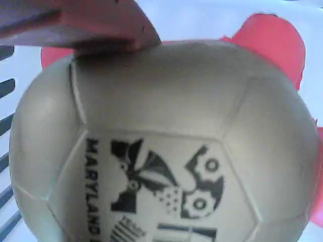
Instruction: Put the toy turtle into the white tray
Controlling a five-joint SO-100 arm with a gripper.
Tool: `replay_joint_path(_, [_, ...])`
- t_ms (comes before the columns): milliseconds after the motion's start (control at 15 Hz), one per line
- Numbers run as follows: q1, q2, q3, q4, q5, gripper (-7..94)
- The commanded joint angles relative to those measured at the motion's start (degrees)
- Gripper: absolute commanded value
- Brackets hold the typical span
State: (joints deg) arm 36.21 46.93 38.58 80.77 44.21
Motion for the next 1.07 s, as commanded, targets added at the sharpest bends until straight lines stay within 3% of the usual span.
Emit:
replay_joint_path(0, [0.00,2.64,0.09,-0.79,0.70,43])
replay_joint_path(200, [0.53,2.64,0.18,-0.97,0.70,53])
replay_joint_path(733, [0.62,4.48,-0.53,-0.35,0.62,53])
replay_joint_path(867, [0.53,9.93,-0.26,0.88,-0.35,45])
replay_joint_path(1000, [-0.26,16.96,2.20,1.49,-0.70,24])
